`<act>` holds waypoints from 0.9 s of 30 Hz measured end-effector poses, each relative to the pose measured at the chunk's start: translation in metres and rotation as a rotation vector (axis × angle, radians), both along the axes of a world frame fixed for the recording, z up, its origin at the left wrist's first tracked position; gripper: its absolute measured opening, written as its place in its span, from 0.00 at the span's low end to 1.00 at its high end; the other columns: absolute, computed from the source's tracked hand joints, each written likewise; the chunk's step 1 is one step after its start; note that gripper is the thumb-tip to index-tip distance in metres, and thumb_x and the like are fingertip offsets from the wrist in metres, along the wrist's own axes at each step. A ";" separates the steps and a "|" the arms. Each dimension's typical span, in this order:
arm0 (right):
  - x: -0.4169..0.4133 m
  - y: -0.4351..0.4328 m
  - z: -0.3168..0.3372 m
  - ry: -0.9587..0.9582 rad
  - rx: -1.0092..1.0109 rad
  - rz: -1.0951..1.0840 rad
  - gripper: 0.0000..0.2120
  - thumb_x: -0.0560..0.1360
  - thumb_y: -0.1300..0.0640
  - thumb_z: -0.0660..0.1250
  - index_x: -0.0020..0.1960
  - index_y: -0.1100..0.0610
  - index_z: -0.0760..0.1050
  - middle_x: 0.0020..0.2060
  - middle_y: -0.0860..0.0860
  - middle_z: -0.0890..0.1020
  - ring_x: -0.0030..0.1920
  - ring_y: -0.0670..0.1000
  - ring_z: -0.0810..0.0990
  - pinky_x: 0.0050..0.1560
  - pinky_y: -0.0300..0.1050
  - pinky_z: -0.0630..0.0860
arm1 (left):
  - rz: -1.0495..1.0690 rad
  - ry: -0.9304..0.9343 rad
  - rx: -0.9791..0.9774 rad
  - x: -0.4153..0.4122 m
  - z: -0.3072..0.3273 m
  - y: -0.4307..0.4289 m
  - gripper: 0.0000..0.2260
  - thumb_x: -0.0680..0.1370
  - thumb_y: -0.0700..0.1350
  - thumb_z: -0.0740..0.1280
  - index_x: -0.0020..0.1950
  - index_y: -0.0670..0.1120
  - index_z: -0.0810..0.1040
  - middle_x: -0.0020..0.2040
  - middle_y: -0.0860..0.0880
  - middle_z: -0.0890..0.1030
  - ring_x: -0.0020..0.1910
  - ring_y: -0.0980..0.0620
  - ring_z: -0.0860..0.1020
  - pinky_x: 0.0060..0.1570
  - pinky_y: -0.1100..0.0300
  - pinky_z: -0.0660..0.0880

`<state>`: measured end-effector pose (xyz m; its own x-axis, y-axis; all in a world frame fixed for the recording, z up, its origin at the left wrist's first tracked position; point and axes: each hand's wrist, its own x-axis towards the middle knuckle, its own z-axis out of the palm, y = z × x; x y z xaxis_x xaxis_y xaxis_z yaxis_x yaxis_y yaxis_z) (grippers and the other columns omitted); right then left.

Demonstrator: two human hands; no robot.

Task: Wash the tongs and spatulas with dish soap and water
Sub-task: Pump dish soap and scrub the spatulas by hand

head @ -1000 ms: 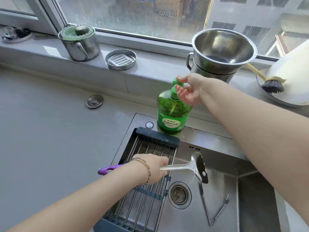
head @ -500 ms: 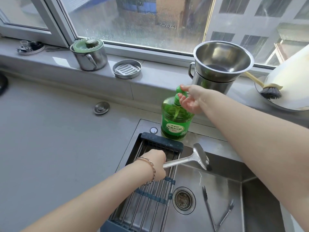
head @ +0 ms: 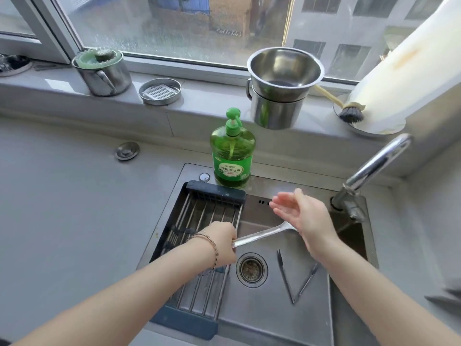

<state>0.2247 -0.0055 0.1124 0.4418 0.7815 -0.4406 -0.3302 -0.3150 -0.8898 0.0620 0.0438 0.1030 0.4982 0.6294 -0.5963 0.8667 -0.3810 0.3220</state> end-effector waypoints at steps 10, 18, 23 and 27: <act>0.028 -0.096 -0.045 -1.522 -0.032 0.759 0.42 0.76 0.31 0.41 0.70 0.64 0.65 0.69 0.59 0.69 0.72 0.52 0.58 0.72 0.45 0.45 | 0.004 -0.144 0.087 0.039 0.007 -0.049 0.09 0.71 0.45 0.69 0.40 0.39 0.80 0.33 0.47 0.74 0.34 0.48 0.73 0.38 0.58 0.76; 0.020 -0.125 -0.062 -1.658 0.169 0.728 0.35 0.73 0.37 0.55 0.69 0.63 0.62 0.67 0.59 0.71 0.70 0.54 0.61 0.73 0.46 0.49 | -0.052 -0.274 -0.071 0.043 0.005 -0.076 0.10 0.70 0.44 0.70 0.31 0.46 0.72 0.26 0.52 0.67 0.26 0.55 0.65 0.27 0.67 0.64; 0.037 -0.124 -0.064 -1.679 0.132 0.612 0.25 0.75 0.51 0.54 0.68 0.64 0.61 0.65 0.60 0.73 0.69 0.54 0.62 0.72 0.47 0.50 | -0.003 -0.267 -0.295 0.033 0.011 -0.082 0.07 0.78 0.48 0.63 0.50 0.45 0.72 0.34 0.52 0.75 0.28 0.57 0.75 0.28 0.64 0.76; 0.005 -0.134 -0.070 -1.663 0.233 0.678 0.30 0.69 0.57 0.56 0.69 0.66 0.60 0.68 0.61 0.69 0.71 0.57 0.60 0.72 0.50 0.52 | -0.070 -0.276 -0.146 0.034 0.010 -0.087 0.06 0.77 0.47 0.64 0.53 0.49 0.75 0.35 0.53 0.76 0.31 0.55 0.78 0.36 0.62 0.78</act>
